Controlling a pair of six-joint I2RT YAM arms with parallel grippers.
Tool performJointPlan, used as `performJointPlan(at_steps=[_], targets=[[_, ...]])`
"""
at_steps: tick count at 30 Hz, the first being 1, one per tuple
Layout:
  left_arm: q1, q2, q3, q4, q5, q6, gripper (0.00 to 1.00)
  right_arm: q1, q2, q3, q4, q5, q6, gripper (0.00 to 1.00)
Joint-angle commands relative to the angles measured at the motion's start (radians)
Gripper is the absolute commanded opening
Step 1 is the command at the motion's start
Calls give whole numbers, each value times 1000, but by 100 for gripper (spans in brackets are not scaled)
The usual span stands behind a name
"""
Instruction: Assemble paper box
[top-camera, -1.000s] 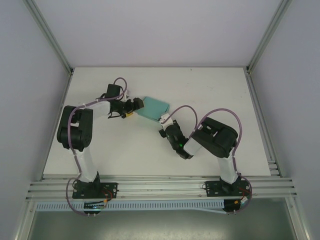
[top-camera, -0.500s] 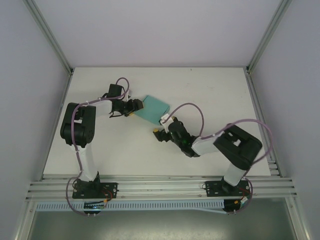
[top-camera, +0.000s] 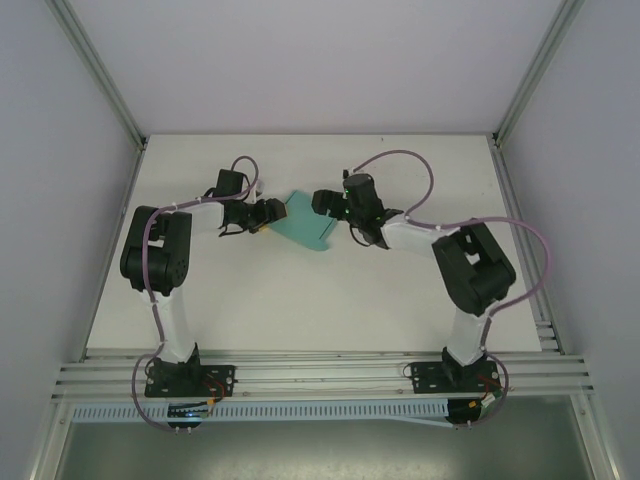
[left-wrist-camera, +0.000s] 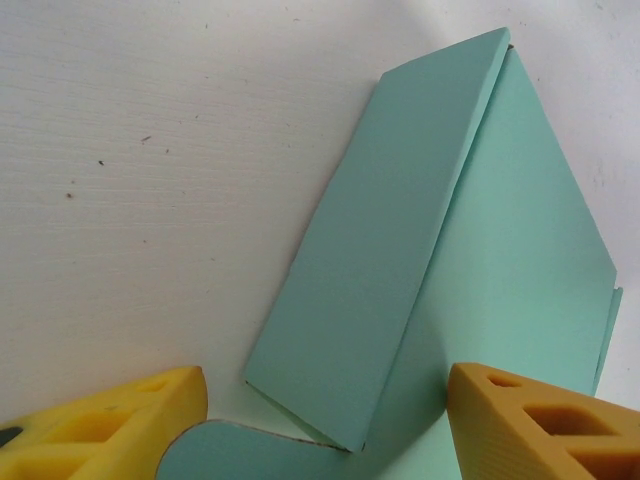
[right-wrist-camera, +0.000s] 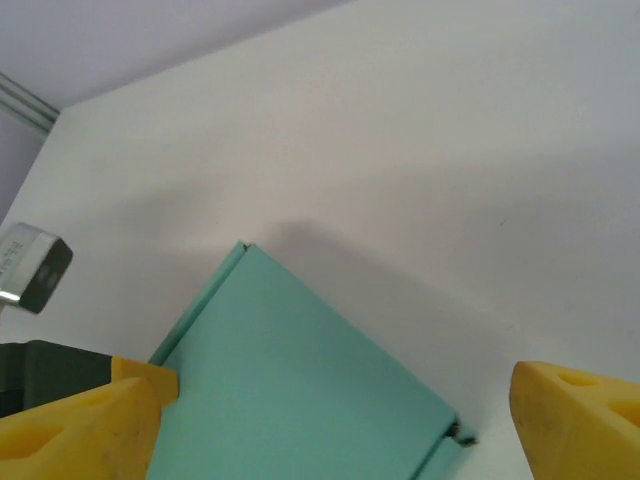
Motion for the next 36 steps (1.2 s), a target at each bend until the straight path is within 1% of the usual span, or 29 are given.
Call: performJointPlan(at_steps=[1,4,6,7,9,12,15,17,18,19,21,22,24,26,29,31,32,33,35,36], targets=[[-5,0,-37,-52,-65,13,64,2,71,48,-112,-50,108,82],[-7,-18,-38,-63,-64,22,64,2,107,30,-94,-58,142,73],[-7,-39,-37,-78,-71,33,66,-1,117,13,-87,-58,151,64],[-7,-54,-33,-94,-74,44,68,-2,122,9,-95,-54,151,61],[-7,-91,-18,-133,-87,69,69,-7,128,12,-121,-45,136,51],[-7,-164,10,-208,-126,108,77,-16,136,7,-132,-43,118,40],[-5,-198,65,-292,-176,158,87,-25,145,9,-124,-67,75,40],[-3,-178,128,-341,-200,200,90,-30,155,21,-134,-86,32,40],[0,-158,157,-348,-175,232,90,-31,163,27,-134,-97,7,40],[3,-127,189,-346,-121,276,90,-36,171,30,-124,-119,-23,40],[3,-61,250,-357,-10,359,84,-41,189,43,-113,-165,-67,40],[3,-27,272,-356,24,388,80,-41,197,50,-106,-200,-99,40],[3,32,320,-391,26,400,73,-72,208,63,-99,-232,-143,40],[4,77,354,-425,25,396,67,-80,220,89,-109,-273,-203,40],[3,90,329,-405,66,384,59,-83,239,142,-160,-282,-261,40],[4,80,292,-386,47,363,53,-84,246,163,-174,-277,-267,40],[4,76,277,-383,34,357,52,-86,247,169,-177,-275,-265,40],[4,73,264,-373,27,352,50,-86,247,172,-178,-272,-264,40],[4,78,251,-347,37,344,39,-86,245,179,-178,-272,-260,41],[4,88,257,-347,43,338,33,-86,244,182,-180,-273,-255,43]])
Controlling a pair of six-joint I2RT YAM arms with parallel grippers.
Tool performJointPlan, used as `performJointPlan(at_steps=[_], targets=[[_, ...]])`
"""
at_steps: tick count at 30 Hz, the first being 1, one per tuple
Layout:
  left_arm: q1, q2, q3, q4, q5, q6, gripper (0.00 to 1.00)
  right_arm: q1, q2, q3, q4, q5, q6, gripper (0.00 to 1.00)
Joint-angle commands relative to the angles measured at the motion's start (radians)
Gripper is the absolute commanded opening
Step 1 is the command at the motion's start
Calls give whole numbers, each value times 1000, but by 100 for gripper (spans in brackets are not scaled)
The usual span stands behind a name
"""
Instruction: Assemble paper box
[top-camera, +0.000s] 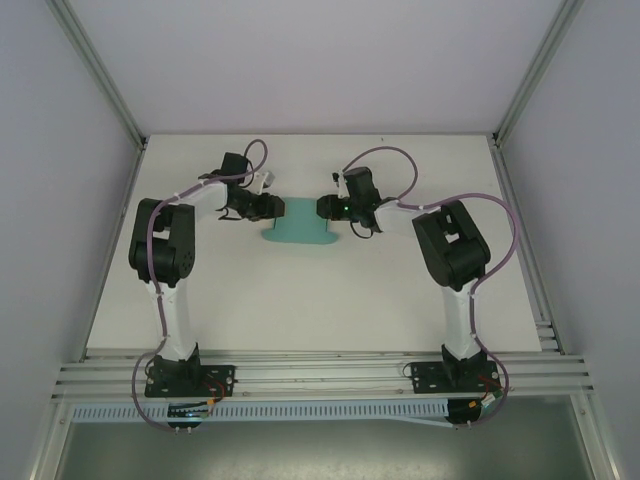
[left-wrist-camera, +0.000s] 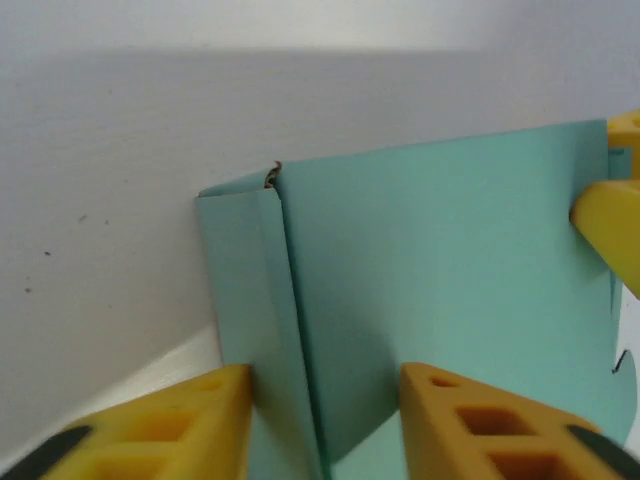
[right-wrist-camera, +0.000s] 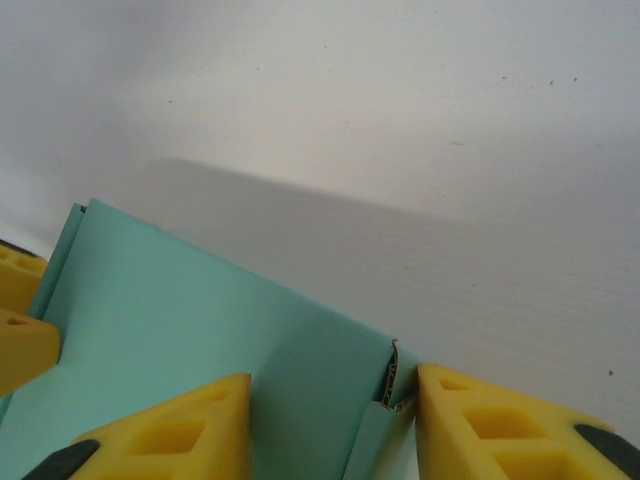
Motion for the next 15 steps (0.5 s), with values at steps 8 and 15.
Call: performJointPlan(at_steps=[8,15], targets=[[9,-1,-91,81,25,-89,8,-30,-106,-55,-61,110,106,80],[48,-21,-241,303,207,-244,0,-85,-227,-231,100,-110,283,99]])
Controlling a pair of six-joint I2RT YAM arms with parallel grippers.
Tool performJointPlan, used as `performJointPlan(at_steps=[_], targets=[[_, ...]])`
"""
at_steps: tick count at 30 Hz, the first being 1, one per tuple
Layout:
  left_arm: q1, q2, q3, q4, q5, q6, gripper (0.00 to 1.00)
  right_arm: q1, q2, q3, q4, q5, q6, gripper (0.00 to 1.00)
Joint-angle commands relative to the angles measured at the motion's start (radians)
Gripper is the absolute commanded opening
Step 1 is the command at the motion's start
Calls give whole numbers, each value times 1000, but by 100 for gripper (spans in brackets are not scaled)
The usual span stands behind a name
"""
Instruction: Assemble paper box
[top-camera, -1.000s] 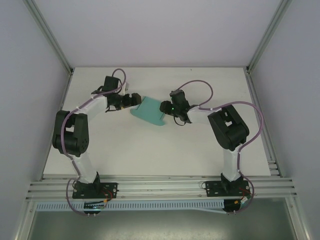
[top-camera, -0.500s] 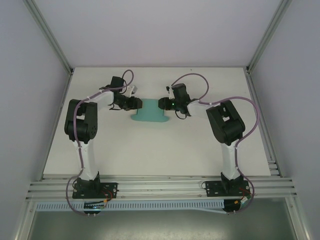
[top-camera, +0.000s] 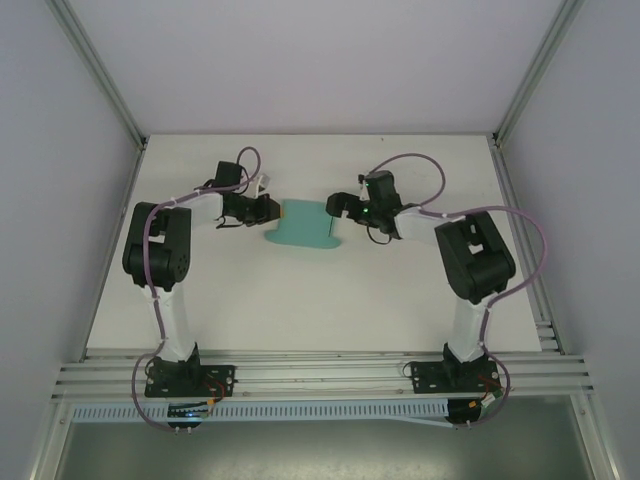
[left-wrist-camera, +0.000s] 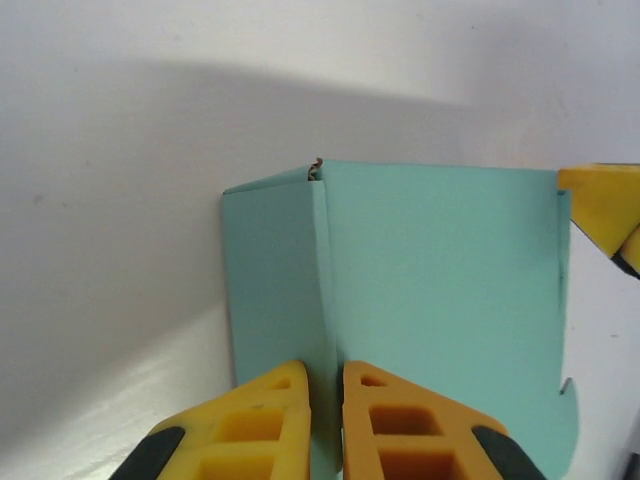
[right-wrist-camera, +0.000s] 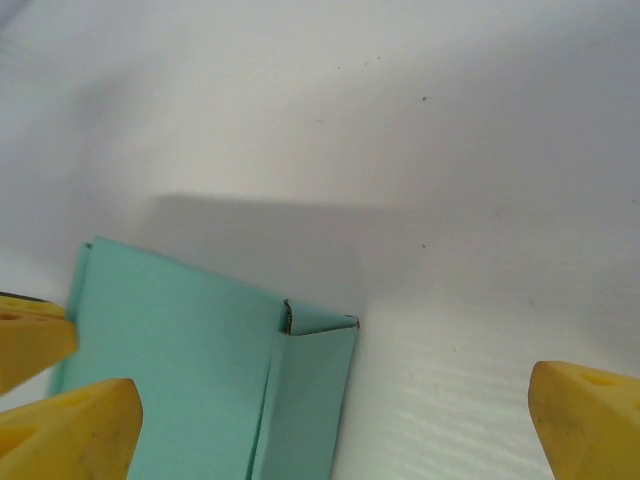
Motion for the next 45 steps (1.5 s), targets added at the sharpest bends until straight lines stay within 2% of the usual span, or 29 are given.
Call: performJointPlan(at_steps=[1,3,6,11,15,20,23,24,27,28,29,30,31,34,37,39,42,44,45], targets=[[28,26,-92,96,121,-109,0,-8,-35,-36,90,-140,106,99],[36,17,-128,151,154,-141,0,-15,-18,-57,130,-219,149,99],[38,-17,-161,169,123,-145,0,-25,16,-81,213,-314,223,99],[49,-14,-180,200,168,-175,0,-15,66,-56,262,-393,279,99],[49,-12,-190,209,156,-172,0,5,111,-12,284,-447,302,93],[49,-21,-190,232,171,-172,0,18,167,13,420,-505,394,72],[48,-59,-191,257,159,-139,0,19,172,19,463,-516,436,50],[47,-87,-200,290,154,-123,2,16,167,23,457,-522,438,44],[46,-206,-229,342,124,-45,20,12,130,26,374,-511,409,41],[45,-253,-237,356,111,-6,30,10,112,27,330,-502,392,40],[43,-297,-242,359,96,39,46,6,93,28,281,-488,381,40],[37,-344,-239,342,71,100,78,1,73,27,239,-477,376,40],[27,-385,-234,318,44,166,98,-5,55,27,214,-478,379,39],[-65,-486,-211,228,-54,465,99,-37,22,24,158,-501,472,36],[-204,-541,-144,137,-199,770,99,-72,16,7,221,-612,627,35],[-225,-551,-89,70,-163,869,98,-93,0,-1,219,-672,691,35],[-247,-548,1,-69,-98,998,99,-133,-47,5,54,-700,693,35],[-297,-537,47,-173,-132,1111,98,-159,-87,5,-52,-691,670,35],[-330,-530,54,-210,-185,1182,98,-171,-114,8,-102,-685,653,34]])
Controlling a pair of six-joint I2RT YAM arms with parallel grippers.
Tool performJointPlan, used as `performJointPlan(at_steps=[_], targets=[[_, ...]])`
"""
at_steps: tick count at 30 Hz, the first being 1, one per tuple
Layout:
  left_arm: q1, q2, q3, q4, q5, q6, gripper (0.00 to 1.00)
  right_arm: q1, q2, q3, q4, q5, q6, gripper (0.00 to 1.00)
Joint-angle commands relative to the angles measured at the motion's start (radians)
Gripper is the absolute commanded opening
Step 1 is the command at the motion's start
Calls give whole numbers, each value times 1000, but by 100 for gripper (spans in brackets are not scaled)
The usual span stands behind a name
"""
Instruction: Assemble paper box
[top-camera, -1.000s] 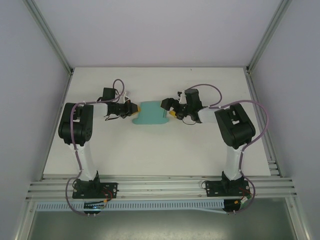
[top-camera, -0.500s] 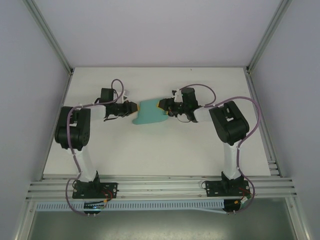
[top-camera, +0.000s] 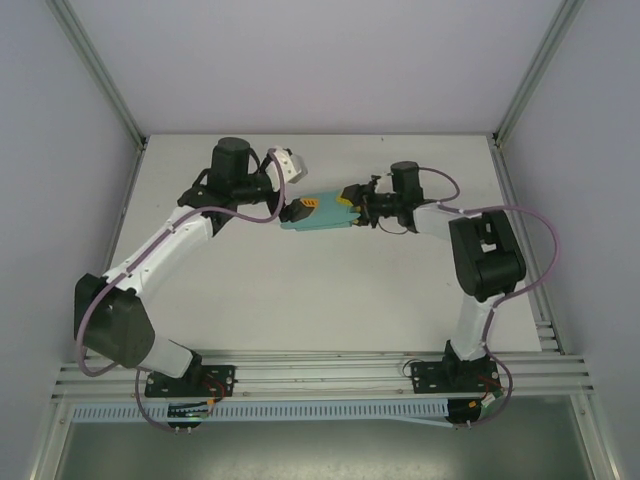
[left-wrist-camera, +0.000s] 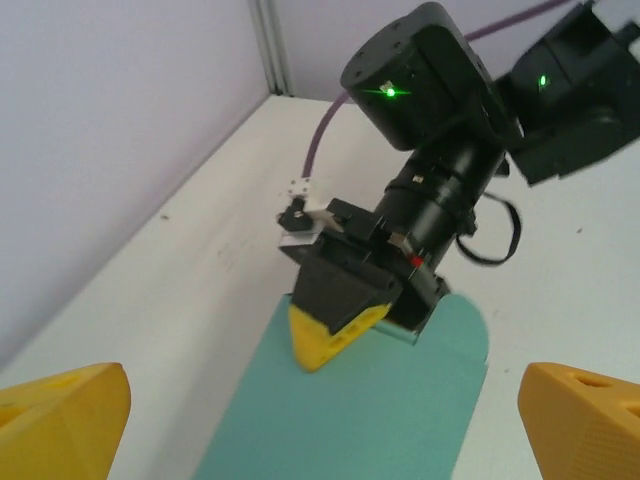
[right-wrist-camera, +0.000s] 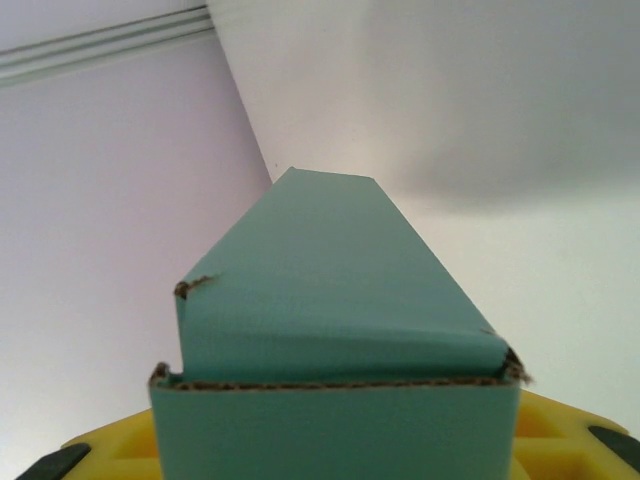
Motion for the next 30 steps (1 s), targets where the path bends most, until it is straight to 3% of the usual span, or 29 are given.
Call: performJointPlan(at_steps=[1,4,8,11,14,16,20,24,27,30], targets=[[-84,23,38,-210,-110,339,99,-36,-117,14,-224,-47,-6,34],[-122,47,3,-195,-209,462,99,-50,-165,49,-405,-27,-57,35],[-131,44,-35,-83,-211,477,98,-50,-195,52,-455,4,-31,35],[-135,40,-100,22,-200,529,98,-50,-184,32,-340,-21,73,35],[-140,72,-109,24,-215,519,99,-51,-180,2,-200,-27,207,35],[-145,81,-120,18,-228,507,99,-51,-181,6,-184,-14,218,35],[-147,70,-241,263,-333,492,99,-35,-158,14,-159,-21,242,35],[-148,99,-268,350,-425,547,98,-11,-145,-12,-58,-30,342,35],[-147,112,-294,427,-440,562,95,17,-132,-23,11,-59,397,35],[-148,112,-281,432,-415,528,87,36,-130,-20,-40,-58,381,35]])
